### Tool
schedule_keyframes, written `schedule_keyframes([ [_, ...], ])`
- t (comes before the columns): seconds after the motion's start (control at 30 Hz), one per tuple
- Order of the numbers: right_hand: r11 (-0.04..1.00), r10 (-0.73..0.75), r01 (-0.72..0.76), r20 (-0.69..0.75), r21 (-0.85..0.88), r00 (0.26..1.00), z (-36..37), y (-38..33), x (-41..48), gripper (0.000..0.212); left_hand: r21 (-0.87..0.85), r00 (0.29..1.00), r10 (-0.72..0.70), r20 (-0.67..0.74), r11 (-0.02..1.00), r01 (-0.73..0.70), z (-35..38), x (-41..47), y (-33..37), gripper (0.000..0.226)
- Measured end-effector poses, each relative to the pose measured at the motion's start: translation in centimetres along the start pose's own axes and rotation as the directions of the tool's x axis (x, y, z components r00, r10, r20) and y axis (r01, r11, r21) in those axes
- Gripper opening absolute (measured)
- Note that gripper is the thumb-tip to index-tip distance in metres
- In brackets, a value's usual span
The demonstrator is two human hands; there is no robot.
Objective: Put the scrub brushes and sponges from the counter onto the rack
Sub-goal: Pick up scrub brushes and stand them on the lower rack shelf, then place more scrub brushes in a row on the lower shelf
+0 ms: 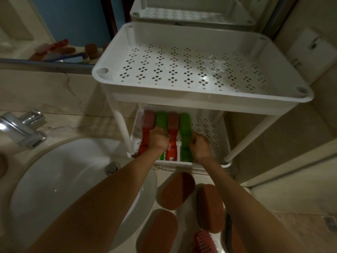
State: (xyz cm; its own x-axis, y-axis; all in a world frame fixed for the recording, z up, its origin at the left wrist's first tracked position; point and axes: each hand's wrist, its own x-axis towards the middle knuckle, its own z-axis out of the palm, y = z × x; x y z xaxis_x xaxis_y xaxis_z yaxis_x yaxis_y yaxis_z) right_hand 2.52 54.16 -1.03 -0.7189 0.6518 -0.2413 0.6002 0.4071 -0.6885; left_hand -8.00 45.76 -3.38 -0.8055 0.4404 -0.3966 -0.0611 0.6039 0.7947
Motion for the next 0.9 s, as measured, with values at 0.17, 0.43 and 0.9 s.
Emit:
schedule_keyframes([
  [0.17,0.999,-0.015,0.016,0.012,-0.039,1.000,-0.2,-0.1,-0.3,0.034,-0.022,0.999,-0.020,-0.025,1.000,0.019,0.0,-0.3,0.2,0.033],
  [0.43,0.997,-0.002,0.003,0.004,-0.074,1.000,-0.3,-0.3,-1.0,0.030,0.082,0.993,0.093,-0.071,0.993,-0.087,-1.0,-2.0,1.0,0.043],
  [0.9,0.989,-0.139,0.144,-0.114,0.033,0.984,2.0,-0.8,-16.3,0.028,0.002,0.998,0.056,0.012,0.998,-0.056,-5.9,-14.9,-2.7,0.012],
])
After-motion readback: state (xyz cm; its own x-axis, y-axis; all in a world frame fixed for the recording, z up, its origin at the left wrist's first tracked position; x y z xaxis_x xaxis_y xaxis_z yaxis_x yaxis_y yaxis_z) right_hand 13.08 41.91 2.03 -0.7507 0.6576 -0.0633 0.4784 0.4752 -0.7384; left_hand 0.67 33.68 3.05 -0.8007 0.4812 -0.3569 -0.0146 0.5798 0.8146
